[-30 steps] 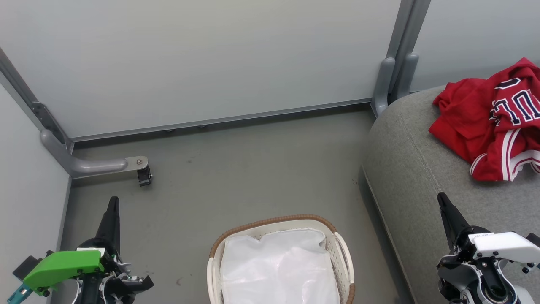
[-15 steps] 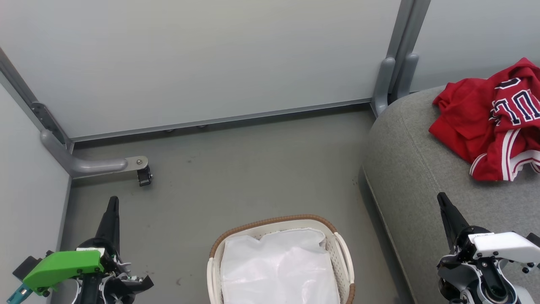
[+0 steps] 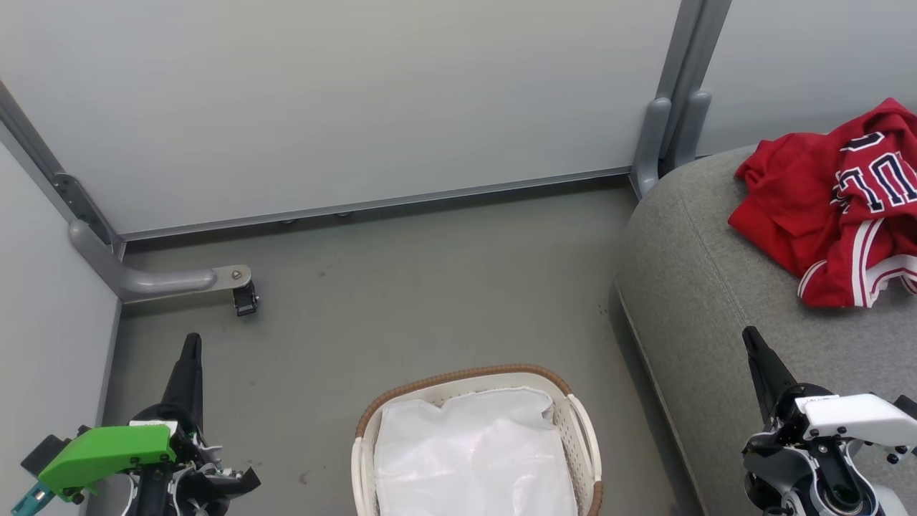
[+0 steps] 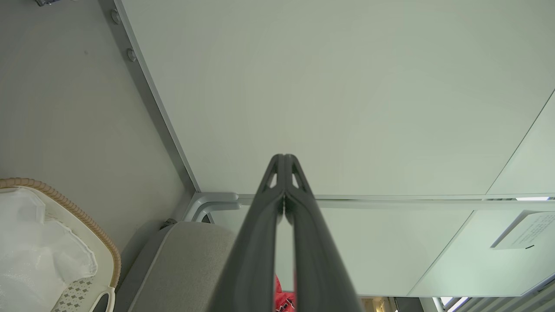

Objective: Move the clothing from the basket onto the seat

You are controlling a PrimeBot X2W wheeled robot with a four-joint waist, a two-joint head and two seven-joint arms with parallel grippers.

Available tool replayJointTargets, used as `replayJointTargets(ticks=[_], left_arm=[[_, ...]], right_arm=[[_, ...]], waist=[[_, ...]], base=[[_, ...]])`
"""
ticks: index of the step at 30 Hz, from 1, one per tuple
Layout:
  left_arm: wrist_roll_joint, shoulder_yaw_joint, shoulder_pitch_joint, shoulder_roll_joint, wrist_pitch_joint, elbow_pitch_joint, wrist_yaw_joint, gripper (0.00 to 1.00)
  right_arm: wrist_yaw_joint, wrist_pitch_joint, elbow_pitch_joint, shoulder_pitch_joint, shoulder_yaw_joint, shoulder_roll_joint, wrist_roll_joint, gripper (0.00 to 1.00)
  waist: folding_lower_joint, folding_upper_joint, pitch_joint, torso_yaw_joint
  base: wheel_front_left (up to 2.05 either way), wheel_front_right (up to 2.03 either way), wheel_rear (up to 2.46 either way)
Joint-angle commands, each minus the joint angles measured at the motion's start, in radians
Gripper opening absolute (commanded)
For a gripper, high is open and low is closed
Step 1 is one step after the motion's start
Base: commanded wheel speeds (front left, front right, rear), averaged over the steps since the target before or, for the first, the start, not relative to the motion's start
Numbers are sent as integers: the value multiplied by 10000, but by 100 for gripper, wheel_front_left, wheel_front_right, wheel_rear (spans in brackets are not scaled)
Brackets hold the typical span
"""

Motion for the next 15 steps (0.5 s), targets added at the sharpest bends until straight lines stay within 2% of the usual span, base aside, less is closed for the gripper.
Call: replayJointTargets(ticks=[1,15], left_arm=[[50,42,-102,14,51,-14,-56,0],[76,59,-105,-3,51,-13,-57,0]], right_arm=[[0,29,-26,-87,-20,-56,38,0],[0,29,-26,-87,-20,-56,38,0]], waist=[[0,34,0,0],[0,34,0,0]], base=[[0,0,0],[0,0,0]])
